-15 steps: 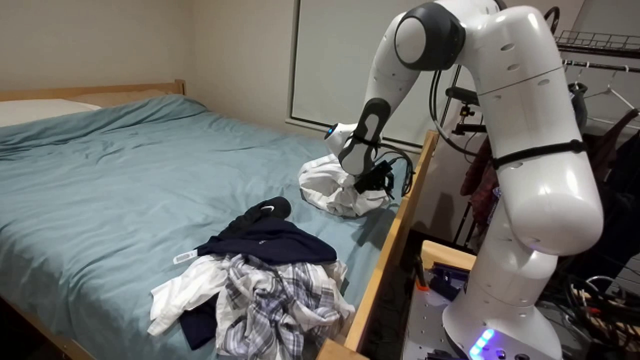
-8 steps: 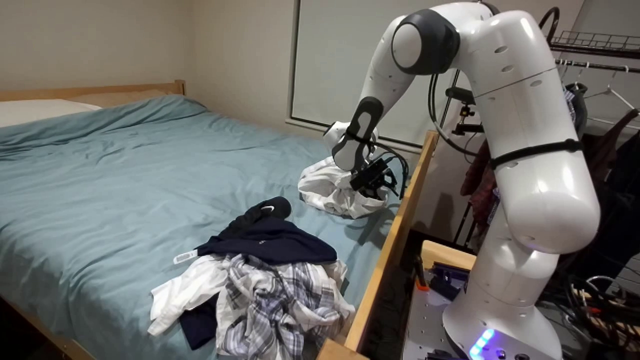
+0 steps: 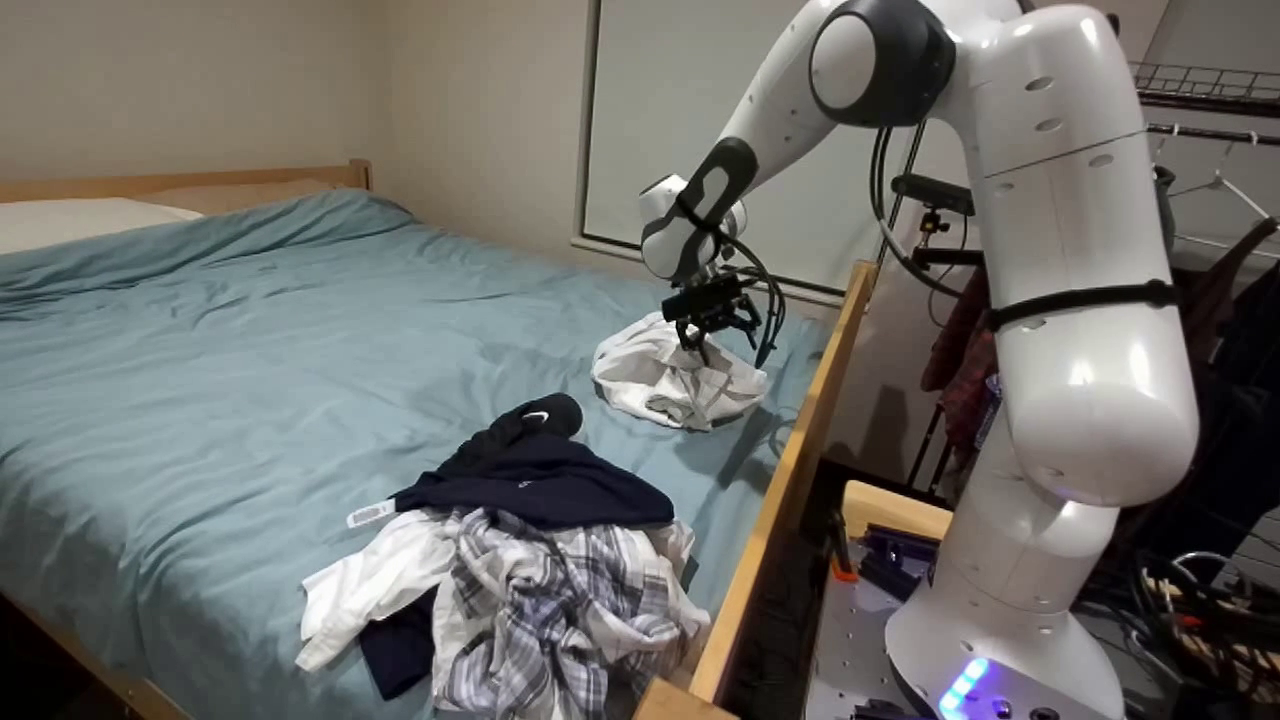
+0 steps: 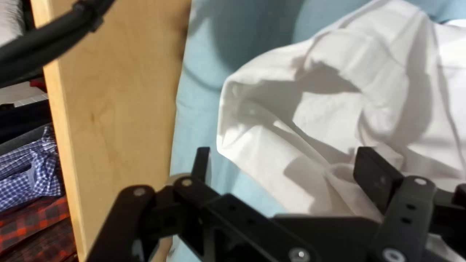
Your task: Fold the white clothing on the right side of the bed
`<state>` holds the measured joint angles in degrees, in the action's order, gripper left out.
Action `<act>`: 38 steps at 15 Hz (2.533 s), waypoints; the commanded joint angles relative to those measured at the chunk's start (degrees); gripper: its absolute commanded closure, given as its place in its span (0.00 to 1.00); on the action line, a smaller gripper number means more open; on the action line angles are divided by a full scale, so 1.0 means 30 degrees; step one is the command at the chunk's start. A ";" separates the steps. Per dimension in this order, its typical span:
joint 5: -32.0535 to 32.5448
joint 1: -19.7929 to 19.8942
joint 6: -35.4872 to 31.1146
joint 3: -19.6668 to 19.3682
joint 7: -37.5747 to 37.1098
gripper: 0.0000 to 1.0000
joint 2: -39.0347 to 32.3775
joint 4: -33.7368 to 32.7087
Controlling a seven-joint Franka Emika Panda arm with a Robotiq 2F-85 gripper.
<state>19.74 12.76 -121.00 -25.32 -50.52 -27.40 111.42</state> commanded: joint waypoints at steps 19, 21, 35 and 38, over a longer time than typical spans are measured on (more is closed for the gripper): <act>-0.3282 0.0124 -0.5101 -0.0136 -1.1185 0.25 -0.5703 -0.7714; -0.3033 -0.0026 -0.5050 -0.0267 -1.1060 0.33 -0.5662 -0.7642; 0.2625 -0.2979 -0.4356 -0.0771 -0.6527 0.92 0.1583 0.1286; 0.5033 -0.2557 -0.4963 -0.0736 -0.4630 0.92 0.4227 0.4081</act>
<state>29.28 4.11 -134.25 -27.47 -71.15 -24.79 113.56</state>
